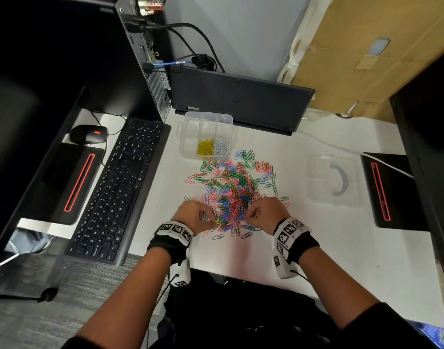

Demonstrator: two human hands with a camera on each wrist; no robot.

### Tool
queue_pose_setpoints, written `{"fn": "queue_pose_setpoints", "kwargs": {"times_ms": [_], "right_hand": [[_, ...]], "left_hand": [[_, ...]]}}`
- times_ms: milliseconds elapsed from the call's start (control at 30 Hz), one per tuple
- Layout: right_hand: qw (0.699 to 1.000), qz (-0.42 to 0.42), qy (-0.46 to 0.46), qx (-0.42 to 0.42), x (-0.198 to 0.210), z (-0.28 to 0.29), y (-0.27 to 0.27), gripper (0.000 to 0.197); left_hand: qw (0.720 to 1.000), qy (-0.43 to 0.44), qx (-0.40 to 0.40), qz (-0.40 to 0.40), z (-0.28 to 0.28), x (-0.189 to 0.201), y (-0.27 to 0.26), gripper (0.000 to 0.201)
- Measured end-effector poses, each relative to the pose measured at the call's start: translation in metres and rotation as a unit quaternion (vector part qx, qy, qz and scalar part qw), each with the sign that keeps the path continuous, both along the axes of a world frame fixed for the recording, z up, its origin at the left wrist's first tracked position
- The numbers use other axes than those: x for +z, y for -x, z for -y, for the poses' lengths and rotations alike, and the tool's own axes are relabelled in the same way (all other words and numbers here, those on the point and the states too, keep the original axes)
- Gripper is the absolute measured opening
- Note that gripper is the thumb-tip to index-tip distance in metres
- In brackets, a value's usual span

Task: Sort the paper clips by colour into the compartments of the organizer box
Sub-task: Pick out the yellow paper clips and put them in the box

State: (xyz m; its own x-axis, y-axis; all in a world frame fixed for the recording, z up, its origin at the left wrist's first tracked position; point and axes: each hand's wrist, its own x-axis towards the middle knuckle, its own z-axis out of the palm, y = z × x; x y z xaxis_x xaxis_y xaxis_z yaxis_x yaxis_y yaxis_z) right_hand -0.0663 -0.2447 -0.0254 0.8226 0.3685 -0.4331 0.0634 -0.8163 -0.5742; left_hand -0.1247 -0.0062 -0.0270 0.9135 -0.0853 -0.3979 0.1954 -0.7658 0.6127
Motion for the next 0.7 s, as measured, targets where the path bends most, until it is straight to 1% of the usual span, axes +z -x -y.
{"fn": "queue_pose_setpoints", "kwargs": {"times_ms": [133,233,300,367,400,467,533,633,700], "right_hand": [[1.000,-0.001,-0.009,0.007,-0.002,0.003,0.000,0.007],[1.000,-0.011,-0.026,0.012,-0.003,0.010,-0.002,0.013],[0.998,-0.025,-0.054,-0.017,-0.003,0.017,-0.006,0.012],[0.994,-0.041,-0.076,-0.061,-0.004,0.025,-0.011,0.009],[0.992,-0.049,-0.085,-0.080,-0.004,0.027,-0.013,0.007],[0.983,-0.077,-0.119,-0.119,-0.004,0.030,-0.014,0.009],[0.970,-0.116,-0.156,-0.144,-0.002,0.028,-0.013,0.015],[0.957,-0.154,-0.188,-0.158,-0.001,0.029,-0.013,0.024],[0.953,-0.154,-0.196,-0.172,0.000,0.031,-0.014,0.024]], "left_hand": [[0.999,0.033,0.041,-0.005,0.005,-0.004,-0.002,0.009],[0.996,0.058,0.065,0.008,0.006,-0.009,-0.003,0.009],[0.989,0.092,0.111,0.019,0.007,-0.008,-0.002,0.009],[0.976,0.146,0.160,-0.003,0.007,-0.007,-0.002,0.009],[0.971,0.170,0.170,-0.018,0.007,-0.006,-0.002,0.009],[0.961,0.211,0.170,-0.051,0.006,-0.001,-0.004,0.009],[0.948,0.251,0.177,-0.081,0.005,0.003,-0.005,0.007],[0.915,0.315,0.223,-0.121,0.008,0.007,-0.004,0.012],[0.892,0.347,0.250,-0.149,0.009,0.008,-0.006,0.016]]}}
